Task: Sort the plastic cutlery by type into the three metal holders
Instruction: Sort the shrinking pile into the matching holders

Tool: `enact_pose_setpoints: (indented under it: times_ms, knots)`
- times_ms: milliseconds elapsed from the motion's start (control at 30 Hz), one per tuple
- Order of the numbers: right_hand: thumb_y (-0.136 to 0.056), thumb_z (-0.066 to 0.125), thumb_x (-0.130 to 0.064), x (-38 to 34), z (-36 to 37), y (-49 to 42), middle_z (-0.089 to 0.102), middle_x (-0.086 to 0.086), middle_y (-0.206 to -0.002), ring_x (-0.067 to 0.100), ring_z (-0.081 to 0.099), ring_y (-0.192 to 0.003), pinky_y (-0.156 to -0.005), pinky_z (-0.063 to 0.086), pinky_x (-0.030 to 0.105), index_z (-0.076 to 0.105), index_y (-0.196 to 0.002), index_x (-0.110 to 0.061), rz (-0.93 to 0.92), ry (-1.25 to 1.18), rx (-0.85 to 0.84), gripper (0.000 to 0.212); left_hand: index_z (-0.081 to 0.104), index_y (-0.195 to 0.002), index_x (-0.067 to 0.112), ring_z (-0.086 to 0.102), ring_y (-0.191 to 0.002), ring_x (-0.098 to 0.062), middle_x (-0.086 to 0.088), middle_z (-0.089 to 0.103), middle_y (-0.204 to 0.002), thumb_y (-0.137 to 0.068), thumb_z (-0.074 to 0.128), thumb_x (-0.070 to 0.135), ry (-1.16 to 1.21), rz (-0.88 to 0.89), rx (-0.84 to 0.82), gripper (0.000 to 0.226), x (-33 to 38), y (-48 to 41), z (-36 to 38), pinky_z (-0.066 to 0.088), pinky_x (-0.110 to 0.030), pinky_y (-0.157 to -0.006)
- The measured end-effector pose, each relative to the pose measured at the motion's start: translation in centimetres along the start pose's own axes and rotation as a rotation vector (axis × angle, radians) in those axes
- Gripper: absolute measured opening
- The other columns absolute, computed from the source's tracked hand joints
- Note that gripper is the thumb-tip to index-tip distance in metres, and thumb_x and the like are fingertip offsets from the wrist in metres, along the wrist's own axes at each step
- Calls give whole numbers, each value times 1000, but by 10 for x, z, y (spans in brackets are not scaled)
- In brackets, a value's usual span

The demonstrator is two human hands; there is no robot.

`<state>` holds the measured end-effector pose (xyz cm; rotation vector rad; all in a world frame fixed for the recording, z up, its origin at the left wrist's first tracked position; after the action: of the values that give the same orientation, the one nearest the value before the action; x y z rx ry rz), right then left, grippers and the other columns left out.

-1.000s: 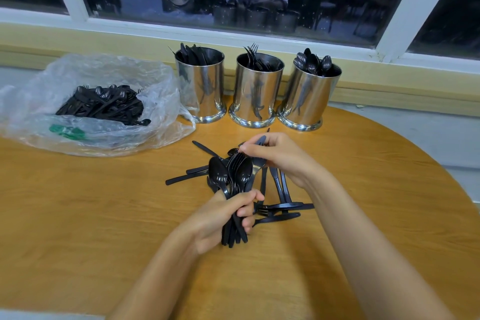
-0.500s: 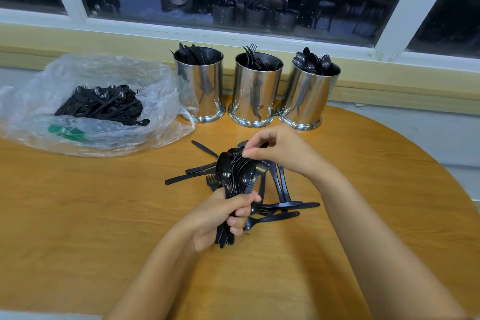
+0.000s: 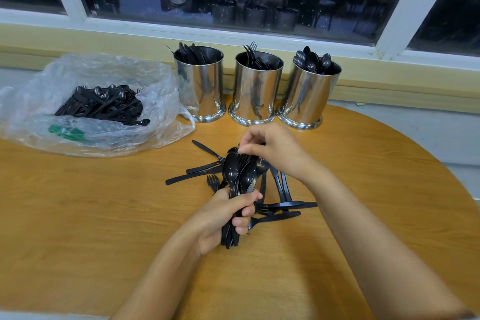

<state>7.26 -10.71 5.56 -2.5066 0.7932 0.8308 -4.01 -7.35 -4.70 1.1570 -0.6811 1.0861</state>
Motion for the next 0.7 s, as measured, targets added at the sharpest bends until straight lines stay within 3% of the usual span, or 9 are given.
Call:
enact_pose_setpoints:
  times_ms: [167,333,400,467,533,600,633,700]
  knots:
    - [-91,64,-25,-7,-20,-1,64,-14,-85,0,60,-87,-85,50,27,60,-87,-23,-61,2,229,6,61,-109,4,34,-50,-6,4,43,-62,-99,57,22,-3,60,14,21,3,-1,-3,36,-20,-47]
    - [-94,56,-8,0,-97,16,56,-10,-74,8,54,-64,-60,44,26,52,-83,-28,-100,-311,805,23,61,-117,0,41,-52,-8,1,48,-63,-99,53,19,78,78,96,26,-1,2,-19,42,-22,-52]
    - [-94,59,-9,2,-102,12,58,-11,-73,1,53,-61,-60,43,18,54,-82,-28,-73,-304,667,24,62,-119,0,53,-57,-11,-3,59,-68,-98,54,19,173,89,147,29,1,3,-27,50,-24,-57]
    - [-91,64,-11,-1,-69,5,61,-11,-75,-4,55,-61,-61,45,13,58,-81,-25,-30,-191,310,18,64,-118,1,67,-70,-16,-8,71,-82,-99,53,19,245,94,155,28,4,3,-29,57,-26,-65]
    - [-88,68,-14,-1,-27,7,62,-10,-76,-5,56,-66,-64,47,13,61,-82,-20,-19,-69,94,10,64,-117,3,74,-86,-24,-13,75,-96,-101,49,19,240,108,127,27,11,3,-22,60,-29,-72]
    - [-87,71,-15,1,-2,9,60,-10,-74,-4,54,-67,-64,44,11,61,-82,-18,-30,-19,86,11,63,-118,4,74,-87,-26,-15,75,-98,-103,46,21,189,130,97,28,16,2,-12,61,-31,-75]
    - [-86,72,-15,3,4,9,60,-10,-73,-2,54,-65,-63,44,11,60,-81,-19,-30,-9,112,13,62,-119,4,72,-76,-23,-12,75,-91,-103,46,22,163,139,91,30,17,2,-9,61,-30,-71]
    - [-85,73,-15,10,4,10,61,-5,-75,1,54,-63,-61,45,14,58,-84,-18,25,-101,188,16,61,-121,3,52,-52,-11,-3,61,-70,-100,49,25,169,158,102,33,18,2,-10,51,-25,-55]
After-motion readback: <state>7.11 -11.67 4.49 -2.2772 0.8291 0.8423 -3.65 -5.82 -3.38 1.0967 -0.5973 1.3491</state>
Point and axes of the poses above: each hand's wrist, its own y-axis away from the middle knuckle, its own z-axis out of the palm, x = y × z, the point moved 8 cm from there along -y, towards the middle knuckle
